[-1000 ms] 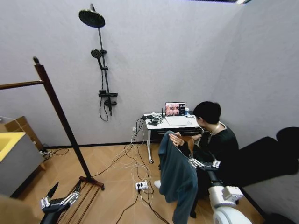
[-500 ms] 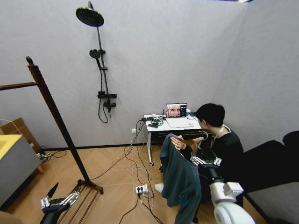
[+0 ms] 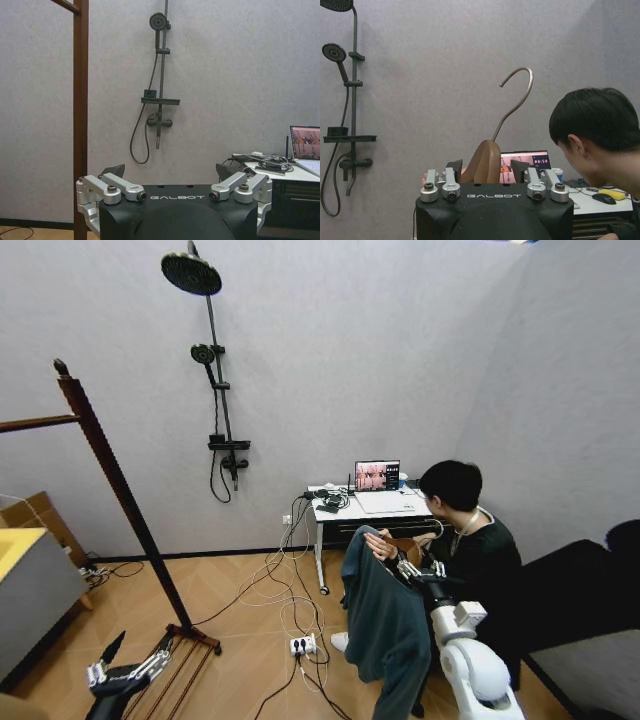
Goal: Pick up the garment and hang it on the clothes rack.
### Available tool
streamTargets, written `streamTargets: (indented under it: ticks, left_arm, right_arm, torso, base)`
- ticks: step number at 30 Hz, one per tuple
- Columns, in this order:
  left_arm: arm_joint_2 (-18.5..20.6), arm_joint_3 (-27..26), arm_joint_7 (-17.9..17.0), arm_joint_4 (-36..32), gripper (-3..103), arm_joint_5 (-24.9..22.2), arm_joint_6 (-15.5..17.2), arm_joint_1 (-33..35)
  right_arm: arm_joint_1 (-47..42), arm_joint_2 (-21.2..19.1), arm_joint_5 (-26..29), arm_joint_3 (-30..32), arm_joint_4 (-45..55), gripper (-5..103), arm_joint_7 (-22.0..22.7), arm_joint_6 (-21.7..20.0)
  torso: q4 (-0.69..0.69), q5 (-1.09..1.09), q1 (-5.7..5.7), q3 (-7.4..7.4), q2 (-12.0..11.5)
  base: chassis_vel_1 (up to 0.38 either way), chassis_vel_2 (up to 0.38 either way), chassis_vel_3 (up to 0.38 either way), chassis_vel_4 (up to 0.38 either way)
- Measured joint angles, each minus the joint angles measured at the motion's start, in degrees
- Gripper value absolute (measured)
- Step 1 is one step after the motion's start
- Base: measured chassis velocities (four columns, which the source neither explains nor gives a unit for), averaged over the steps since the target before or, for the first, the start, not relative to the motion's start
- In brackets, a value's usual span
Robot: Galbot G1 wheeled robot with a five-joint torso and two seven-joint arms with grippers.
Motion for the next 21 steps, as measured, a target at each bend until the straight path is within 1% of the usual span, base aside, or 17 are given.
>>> streamTargets:
  ticks: [1, 4, 5, 7, 8, 10, 11, 12, 13, 15, 16, 21]
  left_arm:
    - [0.0, 0.0, 0.0, 0.0, 100, 0.0, 0.0, 0.0]
    - [0.0, 0.0, 0.0, 0.0, 100, 0.0, 0.0, 0.0]
    - [0.0, 0.0, 0.0, 0.0, 100, 0.0, 0.0, 0.0]
    - [0.0, 0.0, 0.0, 0.0, 100, 0.0, 0.0, 0.0]
    - [0.0, 0.0, 0.0, 0.0, 100, 0.0, 0.0, 0.0]
    - [0.0, 0.0, 0.0, 0.0, 100, 0.0, 0.0, 0.0]
    - [0.0, 0.0, 0.0, 0.0, 100, 0.0, 0.0, 0.0]
    - [0.0, 0.0, 0.0, 0.0, 100, 0.0, 0.0, 0.0]
    - [0.0, 0.0, 0.0, 0.0, 100, 0.0, 0.0, 0.0]
    - [0.0, 0.0, 0.0, 0.0, 100, 0.0, 0.0, 0.0]
    - [0.0, 0.0, 0.0, 0.0, 100, 0.0, 0.0, 0.0]
    - [0.0, 0.0, 0.0, 0.0, 100, 0.0, 0.0, 0.0]
  right_arm:
    - [0.0, 0.0, 0.0, 0.0, 0.0, 61, 0.0, 0.0]
    - [-0.2, 0.0, -0.5, 0.2, 0.0, 44, 0.1, 0.2]
    - [-0.2, 0.0, -0.5, 0.2, 0.0, 44, 0.1, 0.2]
    - [-0.6, 0.0, -0.7, 0.2, 0.4, 33, 0.2, 0.4]
    - [-0.6, 0.0, -0.7, 0.2, 0.4, 33, 0.2, 0.4]
    - [-0.9, 0.0, -0.7, 0.2, 0.7, 23, 0.2, 0.5]
    - [-0.9, 0.0, -0.7, 0.3, 1.0, 23, 0.3, 0.6]
    - [-1.1, 0.0, -0.9, 0.3, 1.2, 18, 0.5, 0.7]
    - [-1.1, 0.0, -0.9, 0.3, 1.2, 18, 0.5, 0.7]
    - [-1.4, 0.0, -1.7, 0.4, 1.7, 11, 0.7, 1.1]
    - [-1.4, 0.0, -1.8, 0.4, 1.9, 10, 0.8, 1.2]
    - [-0.9, 0.0, -2.2, -0.4, 2.2, 10, 1.5, 1.2]
  torso:
    - [0.00, 0.00, 0.00, 0.00, 0.0]
    - [0.00, 0.00, 0.00, 0.00, 0.0]
    - [0.00, 0.00, 0.00, 0.00, 0.0]
    - [0.00, 0.00, 0.00, 0.00, 0.0]
    - [0.00, 0.00, 0.00, 0.00, 0.0]
    - [0.00, 0.00, -0.01, 0.00, 0.0]
    - [0.02, 0.00, -0.01, 0.00, 0.0]
    - [0.03, 0.00, -0.01, 0.00, 0.0]
    - [0.03, 0.00, -0.01, 0.00, 0.0]
    - [0.02, 0.00, -0.01, 0.00, 0.0]
    - [0.01, 0.00, -0.01, 0.00, 0.0]
    - [-0.01, 0.00, -0.01, 0.00, 0.0]
  base:
    - [0.000, 0.000, 0.000, 0.000]
    - [0.000, 0.000, 0.000, 0.000]
    - [0.000, 0.000, 0.000, 0.000]
    - [0.000, 0.000, 0.000, 0.000]
    - [0.000, 0.000, 0.000, 0.000]
    - [0.000, 0.000, 0.000, 0.000]
    - [0.000, 0.000, 0.000, 0.000]
    - [0.000, 0.000, 0.000, 0.000]
    - [0.000, 0.000, 0.000, 0.000]
    - [0.000, 0.000, 0.000, 0.000]
    - [0.000, 0.000, 0.000, 0.000]
    - [0.000, 0.000, 0.000, 0.000]
